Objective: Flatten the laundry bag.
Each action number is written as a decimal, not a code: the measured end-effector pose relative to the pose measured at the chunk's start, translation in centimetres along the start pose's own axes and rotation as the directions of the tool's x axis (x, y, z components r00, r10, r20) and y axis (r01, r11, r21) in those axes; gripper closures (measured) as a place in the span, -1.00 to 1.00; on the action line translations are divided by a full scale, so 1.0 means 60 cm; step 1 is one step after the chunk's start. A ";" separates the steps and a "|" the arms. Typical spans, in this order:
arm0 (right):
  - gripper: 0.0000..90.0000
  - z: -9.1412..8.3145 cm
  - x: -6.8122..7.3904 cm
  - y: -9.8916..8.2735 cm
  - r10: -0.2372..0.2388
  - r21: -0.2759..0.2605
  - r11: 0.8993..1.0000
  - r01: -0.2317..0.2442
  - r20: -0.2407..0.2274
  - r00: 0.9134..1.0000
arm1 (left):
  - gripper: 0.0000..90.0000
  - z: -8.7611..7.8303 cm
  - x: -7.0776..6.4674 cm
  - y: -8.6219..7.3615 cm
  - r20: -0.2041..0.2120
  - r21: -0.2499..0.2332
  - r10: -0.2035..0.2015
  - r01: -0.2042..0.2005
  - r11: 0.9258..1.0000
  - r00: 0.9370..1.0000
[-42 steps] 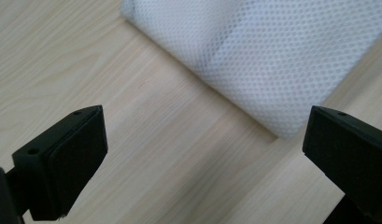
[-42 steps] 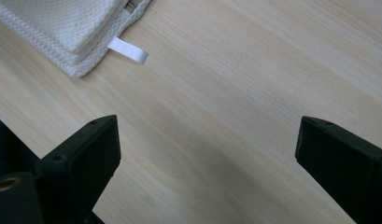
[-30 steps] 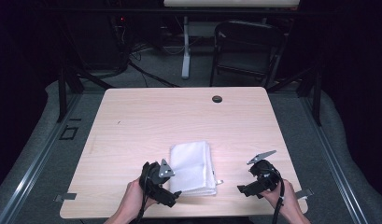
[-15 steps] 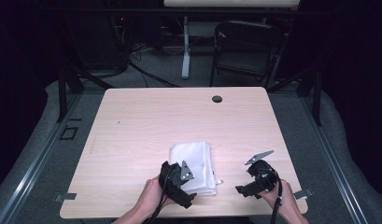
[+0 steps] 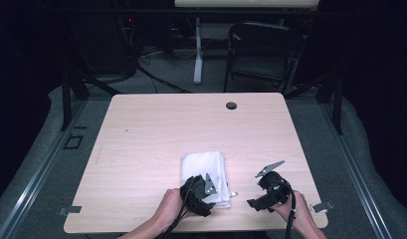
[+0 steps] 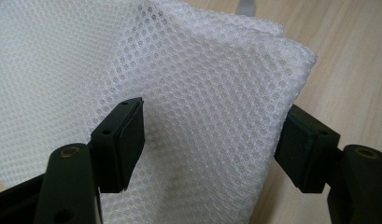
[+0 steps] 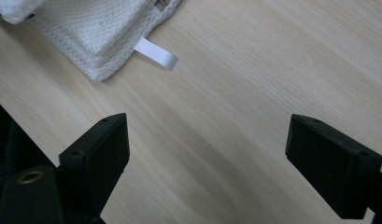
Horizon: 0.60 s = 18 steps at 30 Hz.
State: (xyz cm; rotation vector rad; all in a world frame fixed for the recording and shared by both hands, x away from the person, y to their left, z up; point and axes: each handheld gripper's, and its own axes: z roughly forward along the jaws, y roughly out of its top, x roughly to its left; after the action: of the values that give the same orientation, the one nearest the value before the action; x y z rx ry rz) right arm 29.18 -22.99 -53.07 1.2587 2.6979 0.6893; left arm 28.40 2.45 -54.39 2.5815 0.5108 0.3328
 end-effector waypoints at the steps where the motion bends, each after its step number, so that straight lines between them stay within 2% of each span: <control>1: -0.69 0.000 0.001 0.001 -0.011 0.010 1.000 0.011 0.008 1.000 | -0.25 0.001 0.000 0.000 0.007 0.003 0.004 -0.004 1.000 1.000; 3: -0.69 0.001 0.005 0.002 -0.009 -0.002 1.000 0.009 -0.002 1.000 | -0.16 0.003 0.000 0.000 0.015 0.001 0.009 -0.009 1.000 1.000; 7: -0.67 0.002 0.008 0.004 -0.027 0.011 1.000 0.027 -0.004 1.000 | 0.09 0.009 0.005 -0.003 0.049 0.017 0.013 -0.014 1.000 0.999; 9: -0.66 0.004 0.011 0.006 -0.023 0.002 1.000 0.023 -0.014 1.000 | 0.12 0.014 0.006 -0.005 0.056 0.028 0.018 -0.020 0.999 0.998; 13: -0.60 0.007 0.015 0.009 -0.036 0.010 0.999 0.036 -0.024 0.999 | 0.31 0.015 0.010 -0.006 0.070 0.021 0.015 -0.016 1.000 0.997; 15: -0.58 0.007 0.015 0.010 -0.048 0.022 0.999 0.048 -0.011 0.999 | 0.39 0.015 0.011 -0.007 0.071 0.019 0.016 -0.017 1.000 0.997; 16: -0.54 0.010 0.018 0.012 -0.051 0.018 0.999 0.051 -0.020 0.998 | 0.47 0.015 0.014 -0.008 0.089 0.008 0.008 -0.009 1.000 0.996; 18: -0.48 0.011 0.019 0.014 -0.064 0.024 0.998 0.065 -0.017 0.998 | 0.52 0.015 0.015 -0.008 0.091 0.005 0.005 -0.006 1.000 0.996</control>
State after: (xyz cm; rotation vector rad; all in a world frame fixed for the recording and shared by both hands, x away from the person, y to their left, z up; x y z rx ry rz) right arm 29.21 -21.41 -53.17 1.1707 2.7549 0.6637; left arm 29.34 2.86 -55.27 2.5900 0.4728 0.2151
